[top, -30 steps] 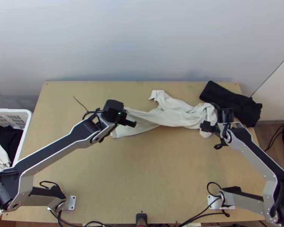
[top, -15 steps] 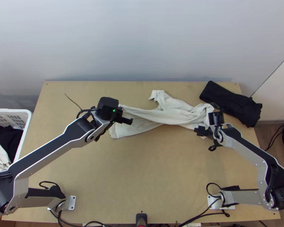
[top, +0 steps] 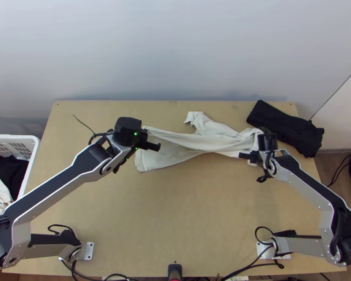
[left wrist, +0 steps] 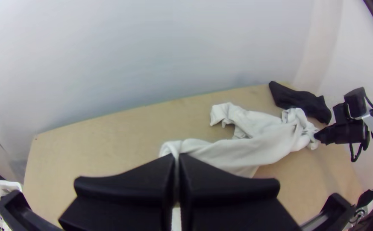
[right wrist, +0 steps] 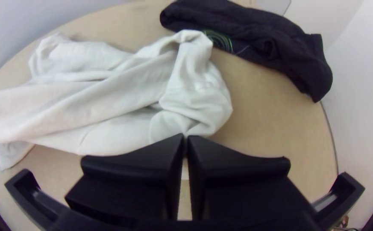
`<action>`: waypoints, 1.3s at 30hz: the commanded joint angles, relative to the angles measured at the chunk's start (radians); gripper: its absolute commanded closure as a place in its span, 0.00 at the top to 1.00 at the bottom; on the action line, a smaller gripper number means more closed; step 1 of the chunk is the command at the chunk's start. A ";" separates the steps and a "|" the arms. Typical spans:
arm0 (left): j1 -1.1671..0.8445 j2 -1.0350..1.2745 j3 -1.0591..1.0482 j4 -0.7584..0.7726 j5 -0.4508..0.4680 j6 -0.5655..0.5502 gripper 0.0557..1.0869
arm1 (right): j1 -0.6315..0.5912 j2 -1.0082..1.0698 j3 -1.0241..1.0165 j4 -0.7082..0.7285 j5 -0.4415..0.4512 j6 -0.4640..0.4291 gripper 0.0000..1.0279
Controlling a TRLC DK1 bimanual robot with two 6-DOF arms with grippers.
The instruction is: Fold the t-shirt
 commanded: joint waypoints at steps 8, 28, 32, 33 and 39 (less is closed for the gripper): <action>0.202 -0.037 0.178 -0.119 0.002 0.001 0.04 | -0.091 -0.105 0.382 -0.143 -0.001 -0.139 0.03; 0.323 -0.320 0.401 -0.078 -0.013 0.208 0.04 | 0.089 -0.246 0.879 -0.152 0.092 -0.450 0.03; 0.320 -0.372 0.433 -0.045 -0.021 0.274 0.04 | 0.110 -0.304 0.879 -0.091 0.137 -0.519 0.03; 0.318 -0.387 0.433 -0.027 -0.022 0.302 0.04 | 0.112 -0.321 0.873 -0.074 0.144 -0.527 0.03; 0.277 -0.447 0.499 -0.027 -0.036 0.351 0.04 | 0.119 -0.415 0.834 -0.071 0.152 -0.561 0.03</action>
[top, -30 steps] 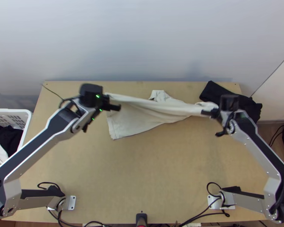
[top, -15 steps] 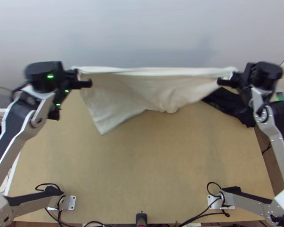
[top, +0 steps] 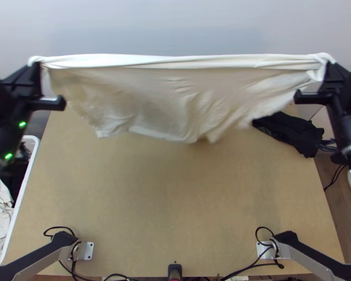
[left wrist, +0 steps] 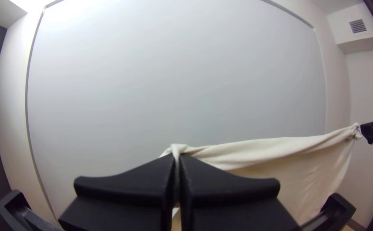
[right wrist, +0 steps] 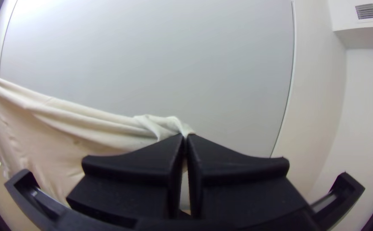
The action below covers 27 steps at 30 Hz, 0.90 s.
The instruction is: Fold the t-shirt
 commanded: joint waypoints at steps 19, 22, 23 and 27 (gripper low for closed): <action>-0.026 -0.333 0.093 -0.513 0.084 -0.012 0.04 | 0.033 -0.394 -0.097 -0.154 0.025 -0.172 0.03; -0.024 -0.367 -0.009 -0.554 0.111 -0.047 0.04 | 0.044 -0.423 -0.166 -0.177 0.024 -0.168 0.03; -0.024 -0.383 -0.059 -0.553 0.121 -0.050 0.04 | 0.050 -0.429 -0.192 -0.190 0.024 -0.155 0.03; -0.023 -0.426 -0.279 -0.488 0.124 -0.082 0.04 | 0.056 -0.443 -0.310 -0.220 0.024 -0.066 0.03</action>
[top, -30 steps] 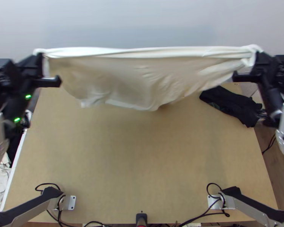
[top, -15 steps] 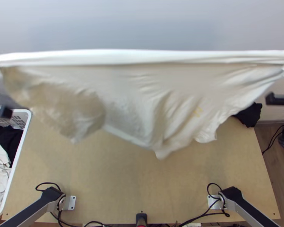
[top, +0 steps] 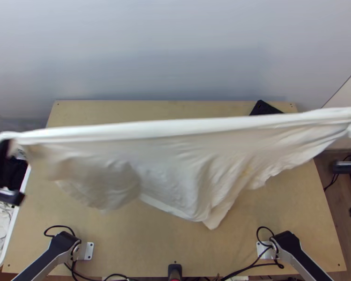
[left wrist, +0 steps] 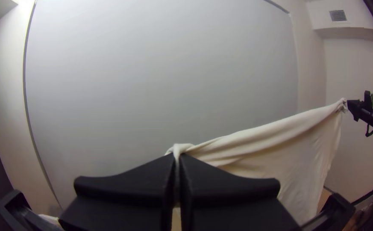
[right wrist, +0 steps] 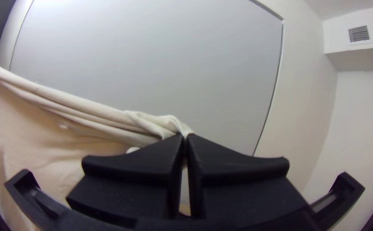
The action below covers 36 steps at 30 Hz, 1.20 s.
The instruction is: Fold the t-shirt
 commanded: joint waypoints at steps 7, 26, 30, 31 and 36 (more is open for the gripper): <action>-0.004 -0.097 -0.605 0.292 0.034 -0.055 0.04 | 0.041 -0.003 -0.355 0.003 -0.004 0.205 0.03; 0.244 0.445 -0.889 1.040 0.068 -0.120 0.04 | -0.006 0.623 -0.510 0.491 -0.080 0.372 0.03; 0.281 0.618 -0.856 1.163 0.068 -0.132 0.04 | -0.020 0.785 -0.407 0.518 -0.080 0.389 0.03; 0.285 0.655 -0.849 1.191 0.068 -0.132 0.04 | -0.026 0.822 -0.380 0.523 -0.082 0.392 0.03; 0.287 0.824 -0.766 1.218 0.068 -0.178 0.04 | -0.046 0.985 -0.258 0.527 -0.085 0.398 0.03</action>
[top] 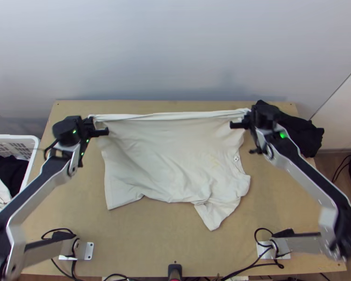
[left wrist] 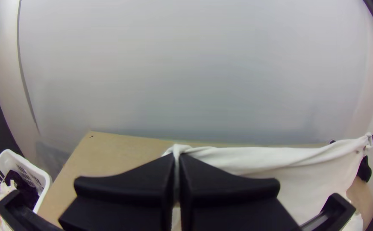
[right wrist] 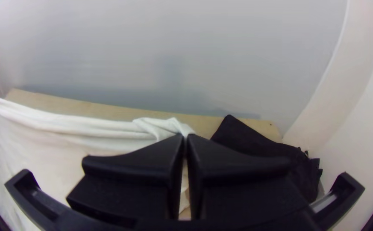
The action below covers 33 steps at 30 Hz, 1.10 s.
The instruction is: Fold the t-shirt
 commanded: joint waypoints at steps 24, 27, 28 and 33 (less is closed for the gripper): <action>0.024 0.668 0.431 0.099 -0.019 -0.128 0.04 | -0.076 0.693 0.501 0.024 -0.019 0.118 0.03; 0.027 0.666 0.433 0.087 -0.014 -0.152 0.04 | -0.070 0.701 0.512 0.023 -0.019 0.144 0.07; 0.029 0.663 0.436 0.066 -0.009 -0.169 0.04 | -0.067 0.702 0.515 0.021 -0.019 0.150 0.09; 0.029 0.645 0.424 0.039 -0.006 -0.221 0.06 | -0.050 0.702 0.515 0.021 -0.002 0.185 0.35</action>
